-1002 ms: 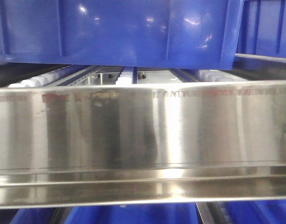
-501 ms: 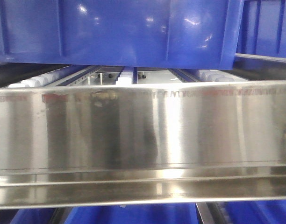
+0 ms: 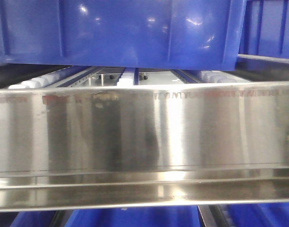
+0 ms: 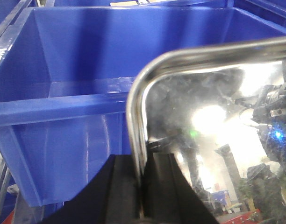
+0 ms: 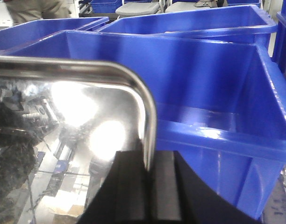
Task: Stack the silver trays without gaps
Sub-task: 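Hold the tray raised in both grippers and back away from the shelf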
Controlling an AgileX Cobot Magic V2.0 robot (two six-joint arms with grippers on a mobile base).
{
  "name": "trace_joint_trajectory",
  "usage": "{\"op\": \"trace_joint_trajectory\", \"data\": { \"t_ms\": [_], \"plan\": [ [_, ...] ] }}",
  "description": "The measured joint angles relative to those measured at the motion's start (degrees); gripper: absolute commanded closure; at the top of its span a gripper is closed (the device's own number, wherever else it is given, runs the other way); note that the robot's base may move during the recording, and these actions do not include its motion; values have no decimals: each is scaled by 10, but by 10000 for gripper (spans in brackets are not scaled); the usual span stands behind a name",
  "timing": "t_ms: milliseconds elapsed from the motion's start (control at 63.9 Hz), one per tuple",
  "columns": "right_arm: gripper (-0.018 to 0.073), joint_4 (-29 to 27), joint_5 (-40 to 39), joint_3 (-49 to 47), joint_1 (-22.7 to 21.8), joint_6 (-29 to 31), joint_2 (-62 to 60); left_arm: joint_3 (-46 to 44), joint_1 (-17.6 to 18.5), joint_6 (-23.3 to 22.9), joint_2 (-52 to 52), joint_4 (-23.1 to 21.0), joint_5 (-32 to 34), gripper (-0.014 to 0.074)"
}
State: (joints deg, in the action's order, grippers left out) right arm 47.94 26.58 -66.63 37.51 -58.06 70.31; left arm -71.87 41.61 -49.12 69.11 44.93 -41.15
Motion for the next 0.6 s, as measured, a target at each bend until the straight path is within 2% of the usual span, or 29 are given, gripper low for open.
{"op": "trace_joint_trajectory", "data": {
  "t_ms": [595],
  "plan": [
    [626,0,0,0,0,0,0,0,0,0,0,0,0,613]
  ]
}}
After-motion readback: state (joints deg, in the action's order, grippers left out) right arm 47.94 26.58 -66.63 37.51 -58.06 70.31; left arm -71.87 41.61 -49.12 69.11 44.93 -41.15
